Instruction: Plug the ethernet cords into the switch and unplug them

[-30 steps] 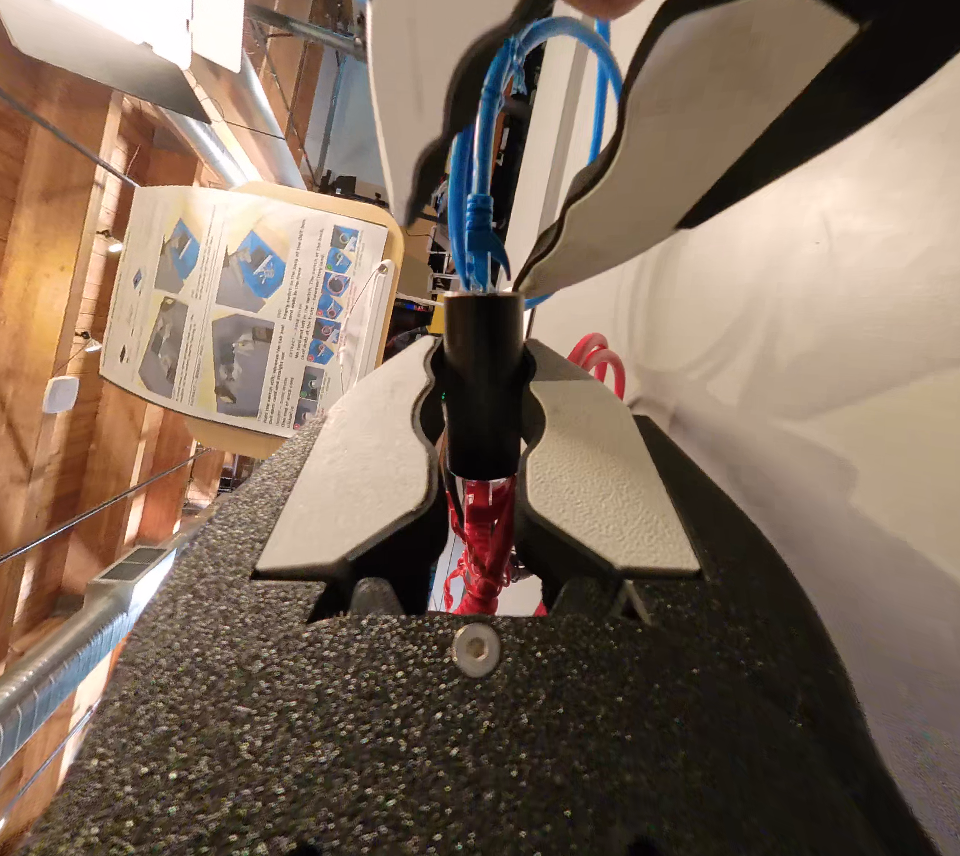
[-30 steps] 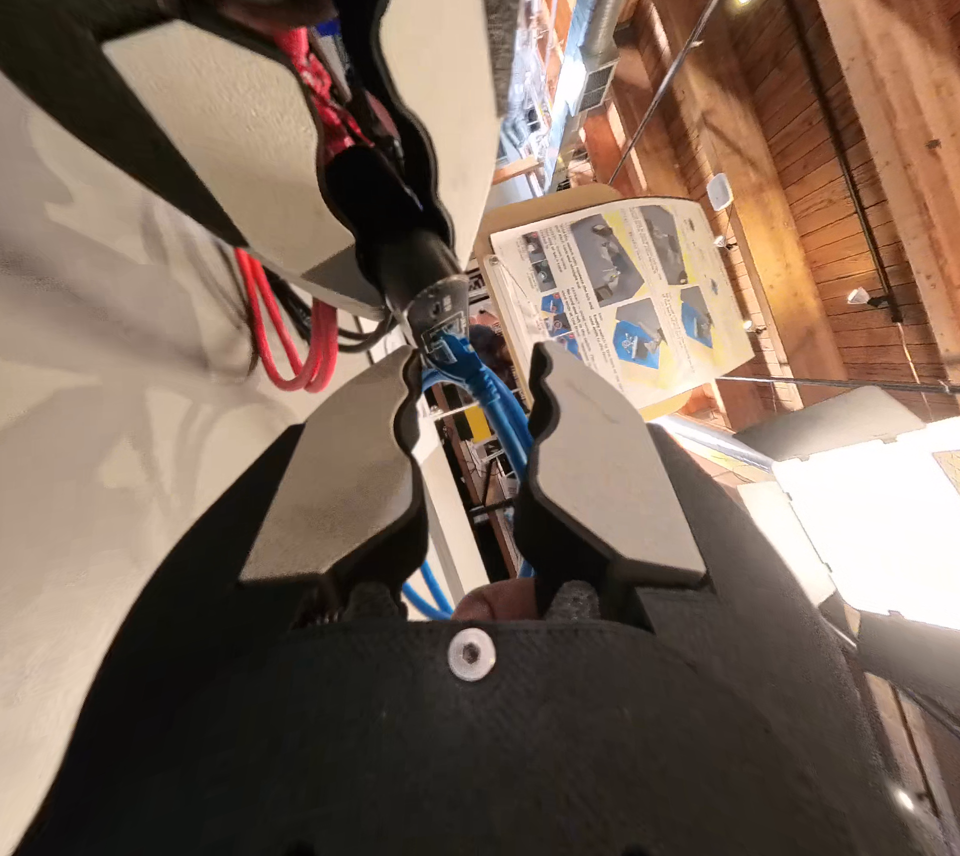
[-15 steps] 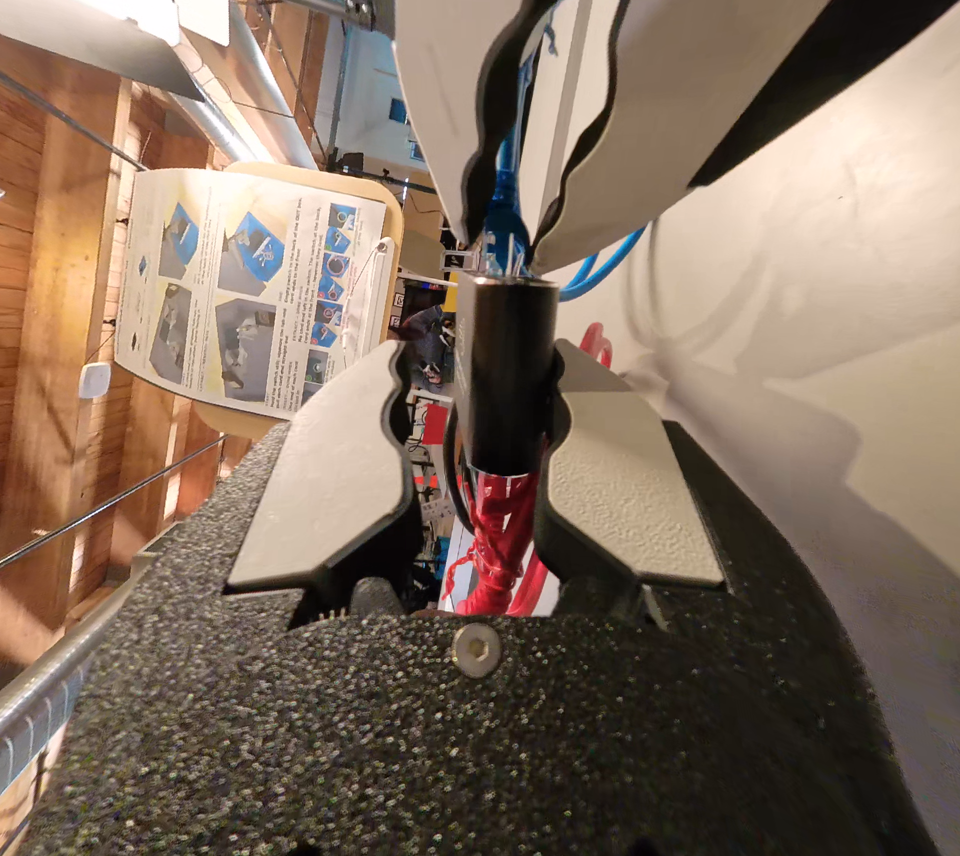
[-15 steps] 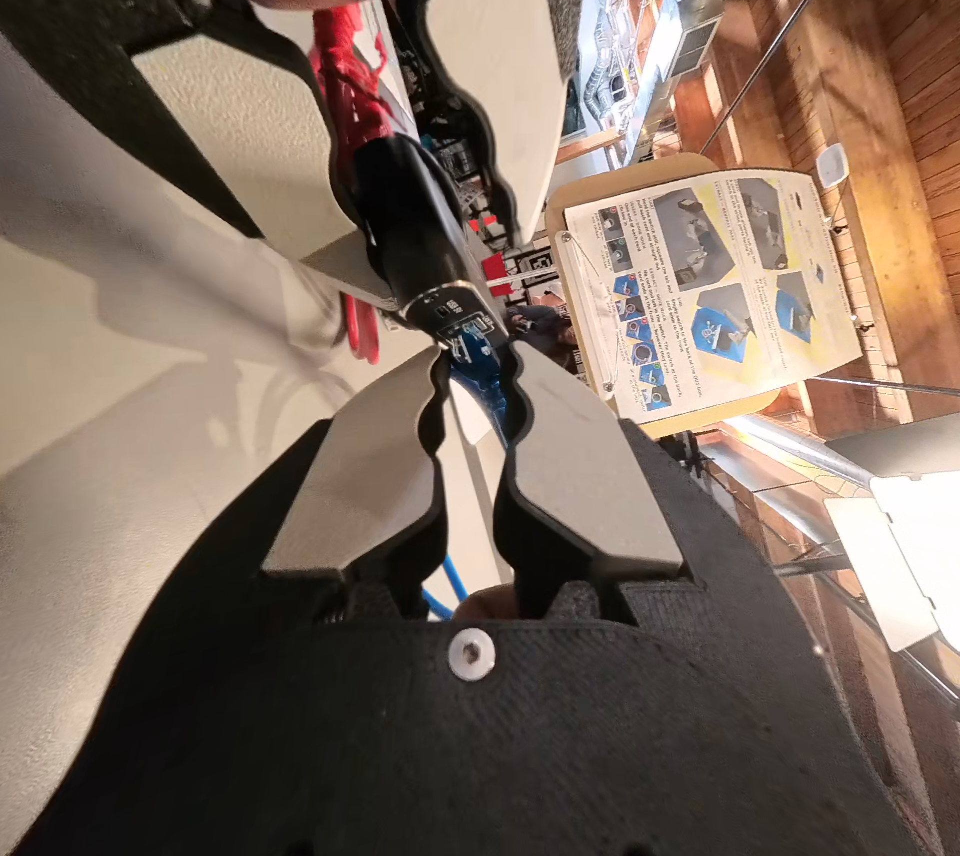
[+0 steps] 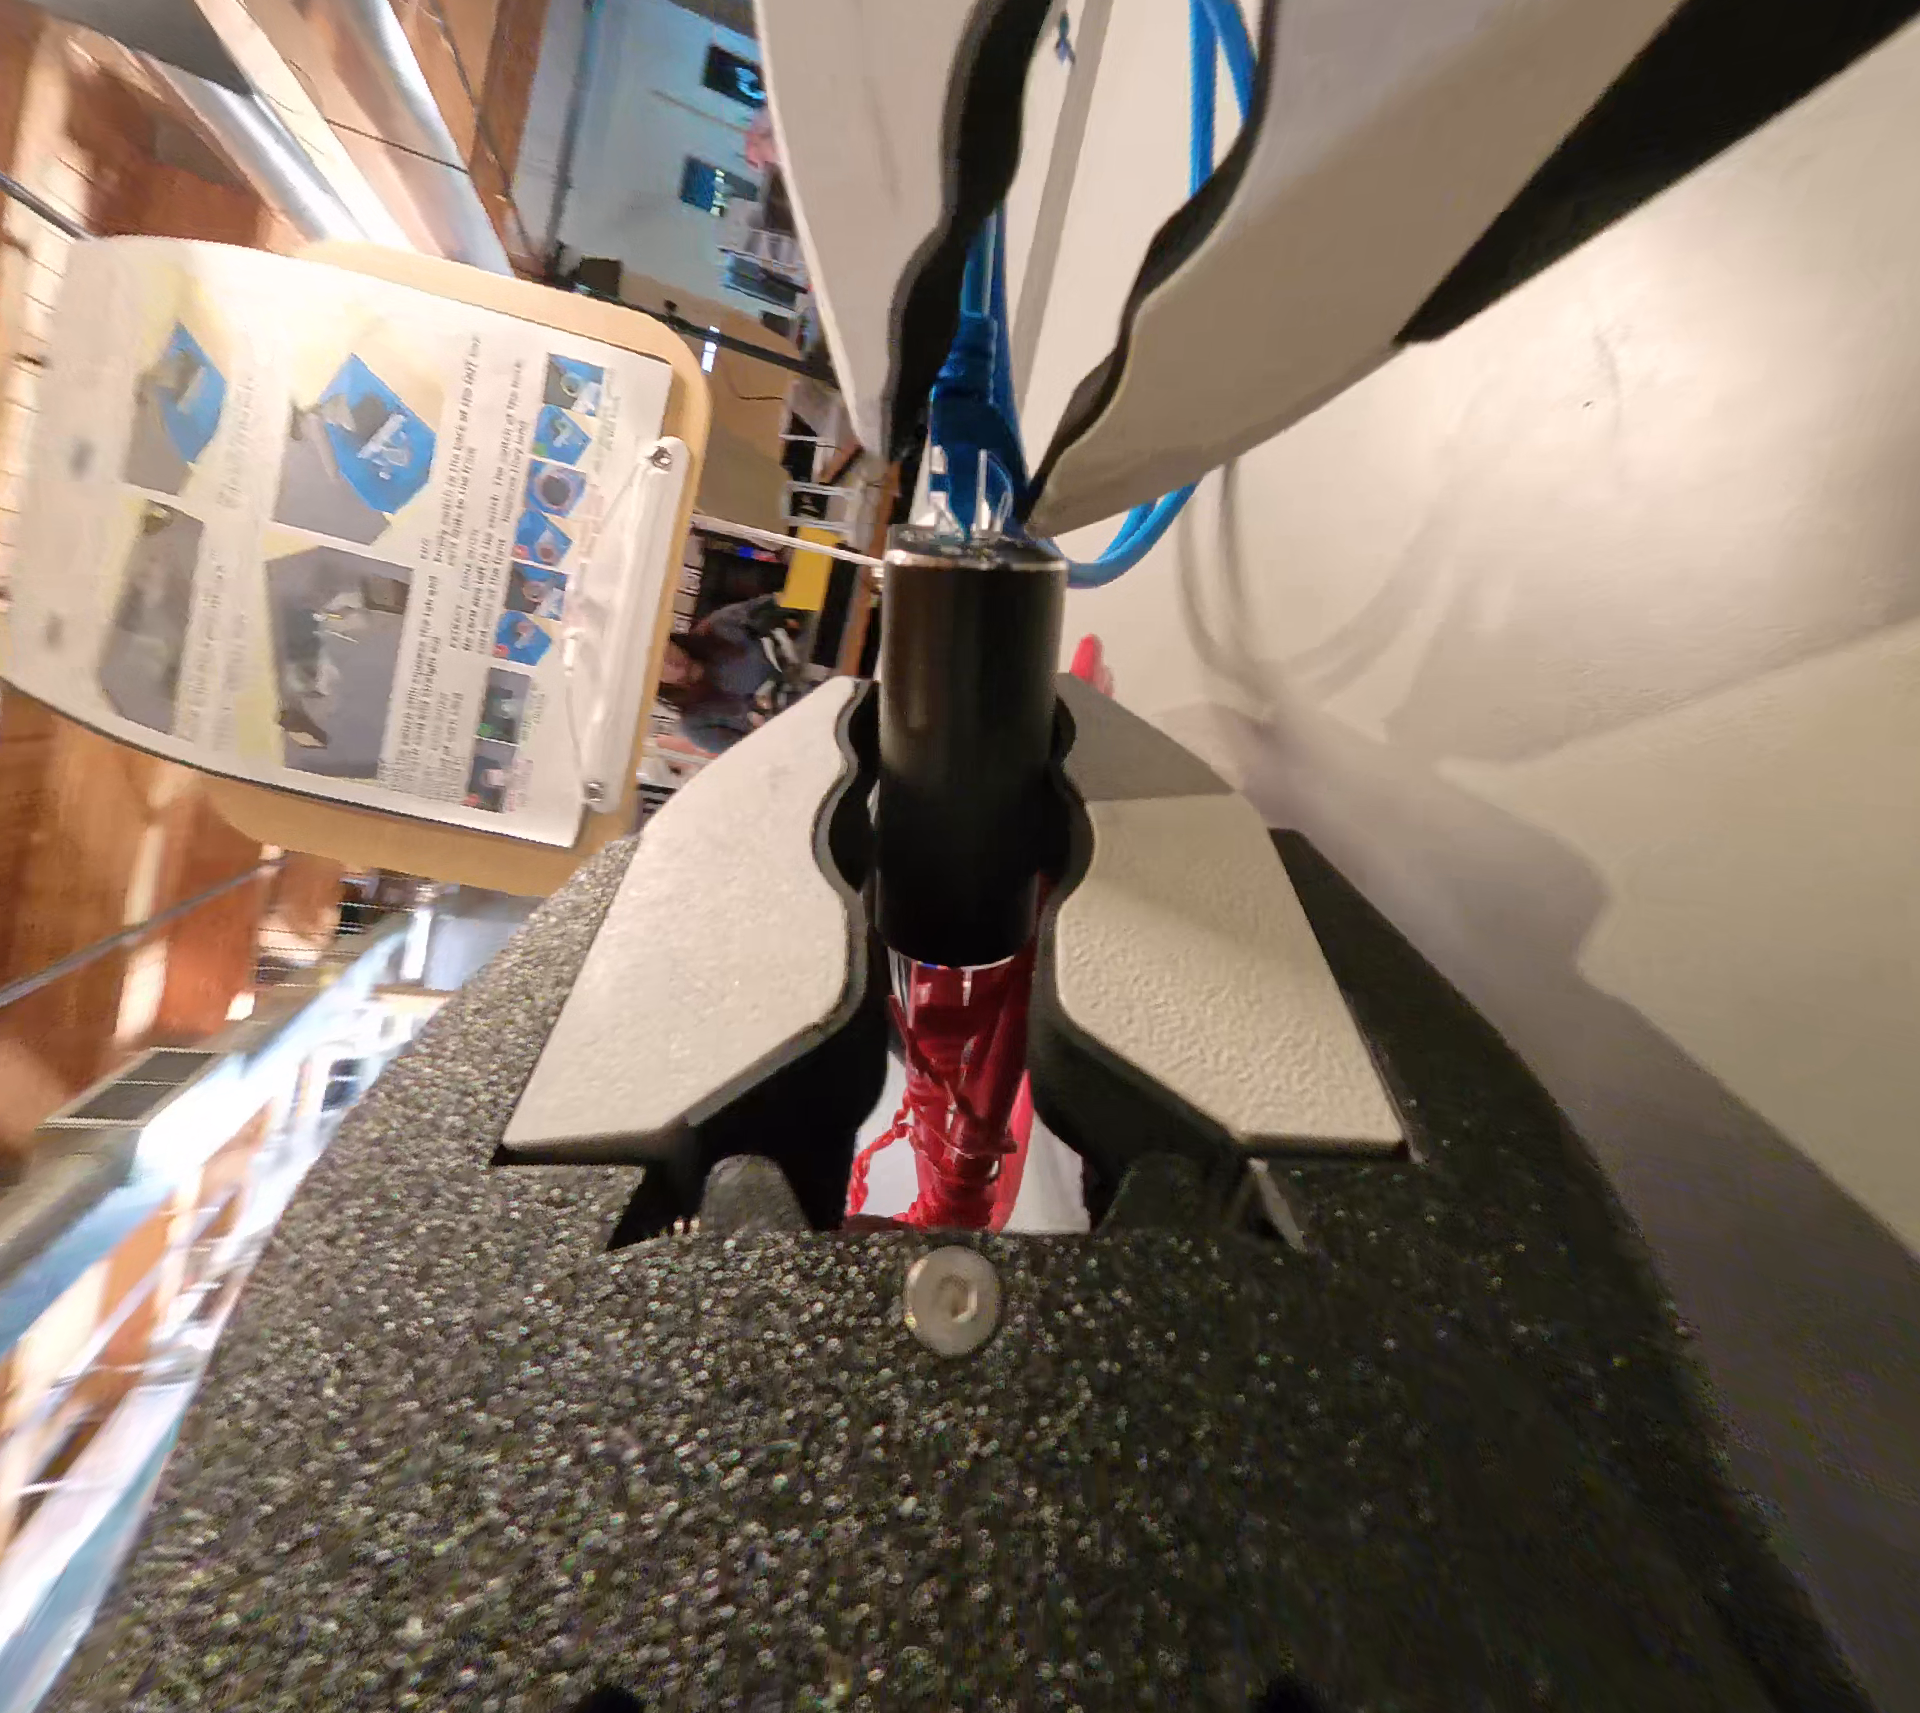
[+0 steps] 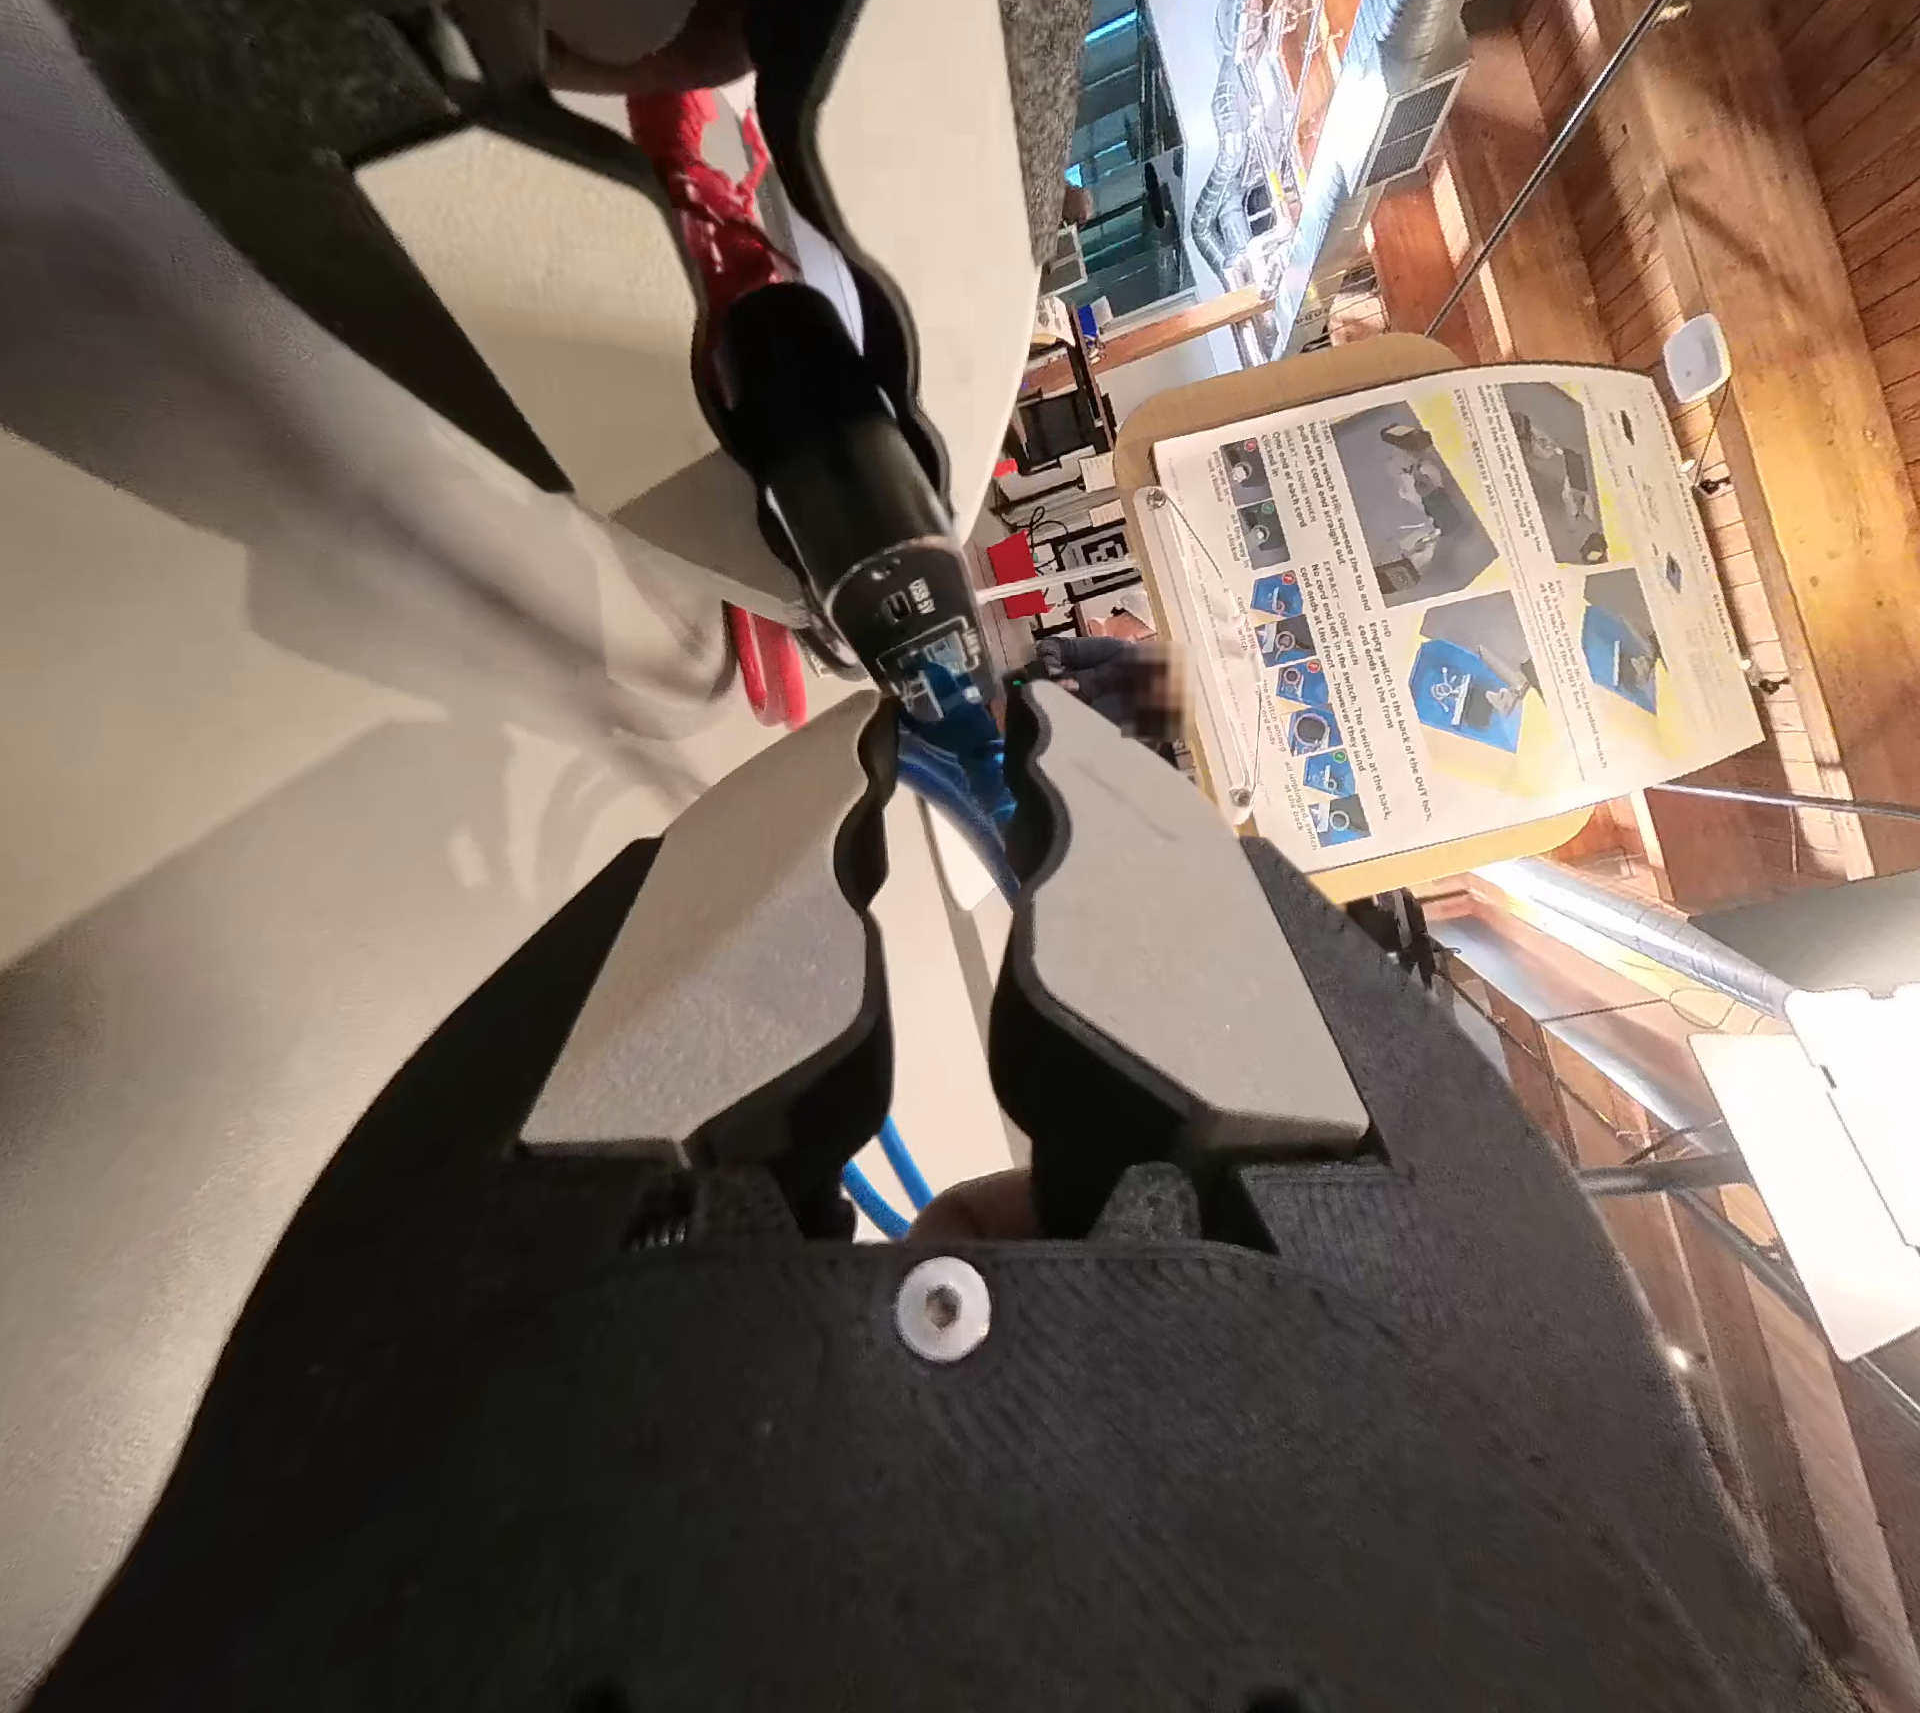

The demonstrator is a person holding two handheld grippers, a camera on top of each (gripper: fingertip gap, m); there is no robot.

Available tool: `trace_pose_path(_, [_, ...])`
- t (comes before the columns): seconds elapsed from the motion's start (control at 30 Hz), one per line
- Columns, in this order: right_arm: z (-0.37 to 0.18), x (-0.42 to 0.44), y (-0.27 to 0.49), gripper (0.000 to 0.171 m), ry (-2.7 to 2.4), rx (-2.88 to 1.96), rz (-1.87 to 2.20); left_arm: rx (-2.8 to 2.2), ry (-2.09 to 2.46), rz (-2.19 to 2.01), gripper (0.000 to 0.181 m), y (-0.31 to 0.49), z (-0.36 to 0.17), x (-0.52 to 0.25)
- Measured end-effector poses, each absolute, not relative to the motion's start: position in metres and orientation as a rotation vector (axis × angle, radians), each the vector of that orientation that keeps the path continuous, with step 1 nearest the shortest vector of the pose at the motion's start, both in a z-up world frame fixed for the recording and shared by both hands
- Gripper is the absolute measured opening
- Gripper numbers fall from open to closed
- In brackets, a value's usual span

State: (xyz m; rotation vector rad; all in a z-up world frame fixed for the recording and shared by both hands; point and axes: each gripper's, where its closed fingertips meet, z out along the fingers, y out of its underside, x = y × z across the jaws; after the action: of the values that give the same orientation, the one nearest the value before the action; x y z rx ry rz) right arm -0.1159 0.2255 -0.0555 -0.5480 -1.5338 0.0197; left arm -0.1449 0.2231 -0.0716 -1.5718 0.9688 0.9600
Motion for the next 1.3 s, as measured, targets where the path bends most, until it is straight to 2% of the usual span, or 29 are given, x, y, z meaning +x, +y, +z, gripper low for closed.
trace_pose_path(0.6, [-0.069, -0.113, 0.223, 0.02, -1.629, -0.568, 0.061, -1.773, 0.979, 0.731, 0.029, 0.219, -0.091, -0.143])
trace_pose_path(1.3, [-0.049, -0.11, 0.229, 0.018, -1.43, -0.706, 0.044, -1.627, 0.771, 0.848, 0.028, 0.226, -0.072, -0.142])
